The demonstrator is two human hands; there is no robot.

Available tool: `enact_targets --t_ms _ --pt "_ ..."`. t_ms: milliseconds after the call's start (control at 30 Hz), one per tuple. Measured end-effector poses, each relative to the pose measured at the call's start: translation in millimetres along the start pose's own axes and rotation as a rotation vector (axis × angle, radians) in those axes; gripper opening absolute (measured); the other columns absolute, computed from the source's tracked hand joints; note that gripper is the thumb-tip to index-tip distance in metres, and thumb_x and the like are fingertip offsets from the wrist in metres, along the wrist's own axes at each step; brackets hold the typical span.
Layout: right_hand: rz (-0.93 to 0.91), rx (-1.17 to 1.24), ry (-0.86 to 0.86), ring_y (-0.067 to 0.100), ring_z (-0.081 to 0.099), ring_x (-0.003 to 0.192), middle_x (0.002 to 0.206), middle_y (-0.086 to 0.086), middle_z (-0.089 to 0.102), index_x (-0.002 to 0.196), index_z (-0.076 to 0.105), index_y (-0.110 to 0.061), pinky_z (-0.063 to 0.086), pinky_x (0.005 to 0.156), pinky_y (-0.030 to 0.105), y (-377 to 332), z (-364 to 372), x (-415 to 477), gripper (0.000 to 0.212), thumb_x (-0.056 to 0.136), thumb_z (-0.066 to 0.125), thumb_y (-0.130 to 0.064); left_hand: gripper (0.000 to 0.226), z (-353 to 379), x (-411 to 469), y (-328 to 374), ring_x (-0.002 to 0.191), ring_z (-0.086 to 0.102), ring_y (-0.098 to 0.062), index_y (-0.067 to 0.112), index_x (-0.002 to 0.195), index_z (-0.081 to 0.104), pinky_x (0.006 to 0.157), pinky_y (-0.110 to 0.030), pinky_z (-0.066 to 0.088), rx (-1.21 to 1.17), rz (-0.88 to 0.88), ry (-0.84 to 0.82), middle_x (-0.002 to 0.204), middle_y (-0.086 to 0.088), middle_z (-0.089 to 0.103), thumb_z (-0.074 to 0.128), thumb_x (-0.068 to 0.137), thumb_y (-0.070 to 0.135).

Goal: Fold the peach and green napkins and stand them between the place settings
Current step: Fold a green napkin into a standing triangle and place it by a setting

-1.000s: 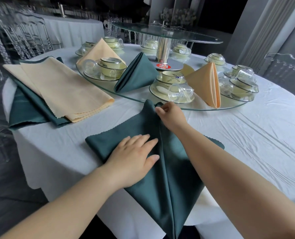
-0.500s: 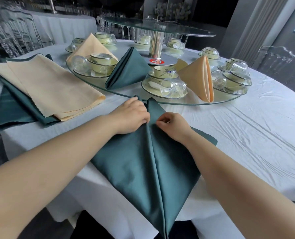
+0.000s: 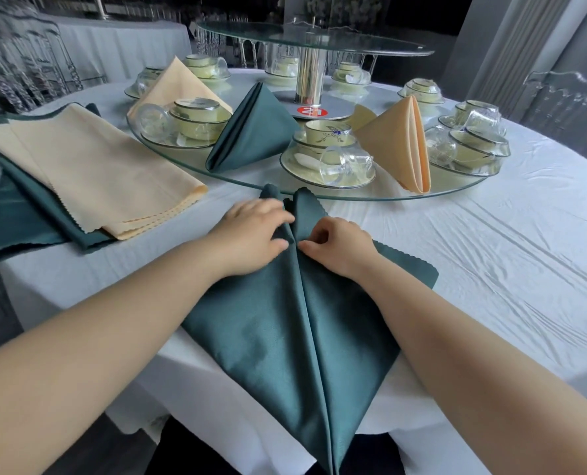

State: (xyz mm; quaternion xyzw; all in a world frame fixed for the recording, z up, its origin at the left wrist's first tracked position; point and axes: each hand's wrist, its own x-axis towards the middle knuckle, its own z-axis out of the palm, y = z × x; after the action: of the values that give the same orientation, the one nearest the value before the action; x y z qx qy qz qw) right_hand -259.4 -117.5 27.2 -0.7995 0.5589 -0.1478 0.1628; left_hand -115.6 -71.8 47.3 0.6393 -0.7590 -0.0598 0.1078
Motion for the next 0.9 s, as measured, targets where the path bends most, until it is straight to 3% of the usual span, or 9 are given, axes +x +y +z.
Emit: enact_targets --t_ms 100,200,367,500,633,900 --pt "-0.018 -0.009 -0.007 0.024 0.051 0.107 0.106 0.004 0.062 0.088 0.054 -0.02 0.036 0.085 0.03 -1.5 -0.4 -0.3 0.012 0.085 0.056 -0.032 0.05 11.8 -29.0 15.2 0.142 0.004 -0.01 0.023 0.146 0.017 0.112 -0.025 0.001 -0.004 0.043 -0.124 0.155 0.006 0.007 0.029 0.099 0.033" --pt "-0.066 0.023 -0.027 0.023 0.054 0.106 0.109 0.005 0.063 0.101 0.063 -0.012 0.04 0.086 0.028 -2.2 -8.8 -5.7 0.02 0.088 0.052 -0.023 0.05 24.3 -46.5 28.1 0.142 -0.002 -0.007 0.022 0.147 0.014 0.112 -0.025 -0.004 -0.017 0.037 -0.16 0.156 0.007 0.003 0.021 0.099 0.037" --pt "-0.189 -0.027 -0.147 0.018 0.05 0.116 0.128 0.0 0.055 0.122 0.056 -0.017 0.035 0.092 0.022 10.1 -22.8 -35.5 0.031 0.092 0.046 -0.015 0.053 30.8 -53.4 34.9 0.142 -0.003 -0.009 0.022 0.147 0.012 0.113 -0.028 -0.005 0.097 -0.008 -0.113 0.156 0.006 0.002 0.02 0.099 0.042" --pt "-0.309 -0.03 -0.107 0.011 0.035 0.132 0.142 -0.003 0.041 0.129 0.05 -0.017 0.023 0.103 0.016 16.4 -8.4 -48.8 0.037 0.093 0.046 -0.014 0.054 32.6 -54.3 42.1 0.142 -0.002 -0.01 0.018 0.147 0.011 0.113 -0.028 -0.004 0.112 -0.031 -0.065 0.156 0.003 0.002 0.024 0.099 0.038" --pt "-0.381 -0.067 -0.071 0.011 0.028 0.136 0.145 -0.002 0.037 0.132 0.047 -0.017 0.013 0.104 0.011 15.1 -2.1 -48.0 0.037 0.095 0.043 -0.015 0.051 34.7 -57.9 45.1 0.142 0.003 -0.008 0.017 0.146 0.017 0.112 -0.024 -0.002 0.096 -0.062 0.023 0.155 0.005 0.008 0.026 0.099 0.034" --pt "-0.403 -0.06 -0.029 0.011 0.028 0.136 0.144 -0.001 0.039 0.131 0.048 -0.015 0.013 0.103 0.01 18.3 0.0 -48.3 0.037 0.095 0.043 -0.017 0.045 15.7 -54.3 42.8 0.136 0.021 -0.011 0.019 0.138 0.037 0.108 -0.024 0.012 0.08 -0.047 -0.017 0.145 0.005 0.033 0.036 0.095 0.03"
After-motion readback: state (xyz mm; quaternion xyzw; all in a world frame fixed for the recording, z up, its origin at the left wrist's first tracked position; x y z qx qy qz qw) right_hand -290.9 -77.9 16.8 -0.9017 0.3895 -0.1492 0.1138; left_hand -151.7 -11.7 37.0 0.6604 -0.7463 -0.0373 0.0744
